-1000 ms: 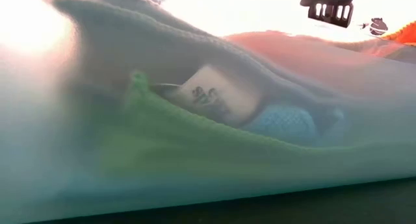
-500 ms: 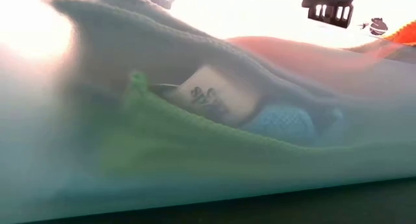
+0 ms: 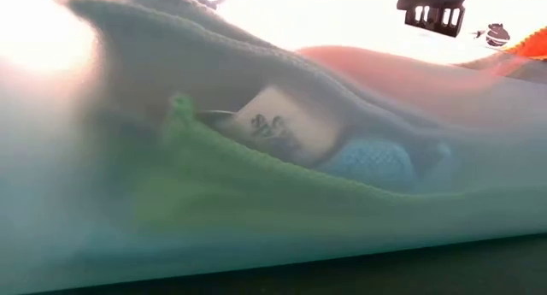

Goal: Fold microfiber towels
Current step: Put the folded orange microfiber cloth into the green transparent bin

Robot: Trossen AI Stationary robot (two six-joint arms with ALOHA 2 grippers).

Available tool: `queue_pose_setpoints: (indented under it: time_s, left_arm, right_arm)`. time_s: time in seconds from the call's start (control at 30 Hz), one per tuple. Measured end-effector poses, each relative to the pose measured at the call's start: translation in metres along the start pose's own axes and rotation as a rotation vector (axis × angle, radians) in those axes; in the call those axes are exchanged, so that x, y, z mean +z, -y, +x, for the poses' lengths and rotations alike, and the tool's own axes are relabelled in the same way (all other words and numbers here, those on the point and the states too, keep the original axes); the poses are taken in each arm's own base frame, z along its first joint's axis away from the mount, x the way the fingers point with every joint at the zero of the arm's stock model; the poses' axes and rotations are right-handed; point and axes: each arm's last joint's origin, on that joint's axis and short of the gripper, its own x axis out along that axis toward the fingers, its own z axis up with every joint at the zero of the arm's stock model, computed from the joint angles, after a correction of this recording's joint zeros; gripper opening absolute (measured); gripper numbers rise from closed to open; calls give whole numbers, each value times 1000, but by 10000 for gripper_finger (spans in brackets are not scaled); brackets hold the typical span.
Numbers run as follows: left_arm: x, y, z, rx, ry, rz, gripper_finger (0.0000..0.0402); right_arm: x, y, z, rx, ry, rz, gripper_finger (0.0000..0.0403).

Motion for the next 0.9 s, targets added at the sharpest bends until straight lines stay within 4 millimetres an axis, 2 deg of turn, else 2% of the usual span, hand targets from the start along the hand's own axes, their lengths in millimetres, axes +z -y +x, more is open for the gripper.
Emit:
queue_pose_setpoints:
  time_s: [0.1, 0.3, 0.37, 0.57, 0.9]
  left_arm:
    - [-3, -2, 0, 21, -7, 7, 135]
    - [-6, 0, 0, 9, 12, 29, 30]
    - [-6, 1, 0, 7, 14, 38, 10]
    - [-10, 1, 0, 6, 5, 28, 9]
    - [-31, 2, -2, 19, -37, -25, 4]
  right_arm:
    - [0, 0, 0, 0, 0, 0, 116]
    - [0, 0, 0, 0, 0, -4, 116]
    - [0, 0, 0, 0, 0, -4, 116]
    - [0, 0, 0, 0, 0, -4, 116]
    - [0, 0, 0, 0, 0, -19, 116]
